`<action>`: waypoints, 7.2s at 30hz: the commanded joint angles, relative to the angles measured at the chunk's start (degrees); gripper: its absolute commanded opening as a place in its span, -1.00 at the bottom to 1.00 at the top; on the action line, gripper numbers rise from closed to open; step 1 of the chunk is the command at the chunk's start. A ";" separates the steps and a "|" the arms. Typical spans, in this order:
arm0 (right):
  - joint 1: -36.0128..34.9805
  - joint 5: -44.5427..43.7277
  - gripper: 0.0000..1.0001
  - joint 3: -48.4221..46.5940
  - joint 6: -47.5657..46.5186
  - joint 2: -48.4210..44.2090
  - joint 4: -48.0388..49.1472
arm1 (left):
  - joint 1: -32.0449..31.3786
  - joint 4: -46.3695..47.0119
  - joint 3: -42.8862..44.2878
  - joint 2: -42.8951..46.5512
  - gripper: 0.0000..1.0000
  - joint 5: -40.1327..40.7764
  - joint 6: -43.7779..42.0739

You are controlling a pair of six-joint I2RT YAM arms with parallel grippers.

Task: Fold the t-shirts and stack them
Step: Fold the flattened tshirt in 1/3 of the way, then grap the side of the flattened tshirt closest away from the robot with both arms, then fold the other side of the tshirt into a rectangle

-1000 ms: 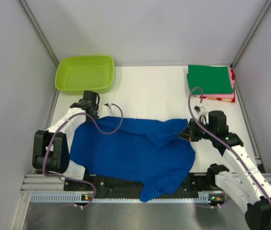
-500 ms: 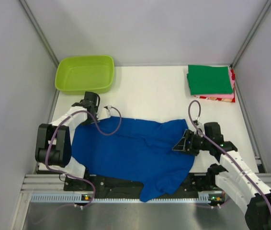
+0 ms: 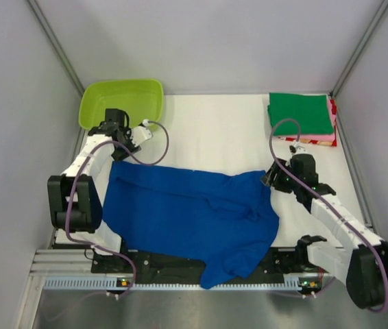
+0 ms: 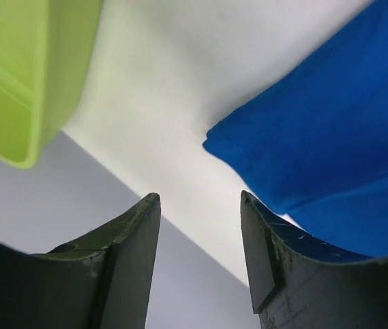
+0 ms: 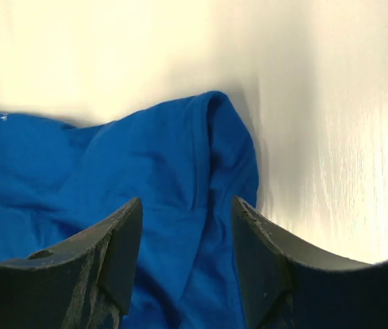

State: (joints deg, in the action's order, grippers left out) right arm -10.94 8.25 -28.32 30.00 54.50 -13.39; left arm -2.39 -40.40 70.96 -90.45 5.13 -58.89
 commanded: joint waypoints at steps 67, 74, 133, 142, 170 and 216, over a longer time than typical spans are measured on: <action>-0.05 17.42 -0.75 -7.28 -6.53 21.97 -1.37 | -48.76 12.01 9.90 -20.46 0.34 -24.47 6.42; 3.02 15.04 -0.31 -8.77 -4.60 13.45 -2.52 | -49.11 11.06 12.44 -25.20 0.18 -18.67 5.98; -56.81 11.52 0.22 -5.53 -70.60 -5.20 -25.20 | -6.04 -32.99 -30.96 27.70 0.28 -14.00 -7.73; -63.85 8.81 0.18 -3.33 -72.62 6.04 -24.68 | -6.31 -28.17 -31.76 23.66 0.39 -13.58 -5.54; -23.80 -2.90 -1.00 -8.34 -65.16 4.38 1.41 | -4.20 -15.41 -16.65 9.08 -1.00 -8.90 8.09; -10.86 -6.84 0.29 -13.96 -34.04 22.66 7.14 | 4.59 -10.05 -6.53 -11.23 0.08 -11.10 2.90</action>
State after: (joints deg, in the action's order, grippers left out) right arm -22.22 1.04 -43.09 -7.40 76.07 -6.04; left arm 2.35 -54.41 65.49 -100.27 -8.08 -55.44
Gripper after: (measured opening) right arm 0.653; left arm 0.581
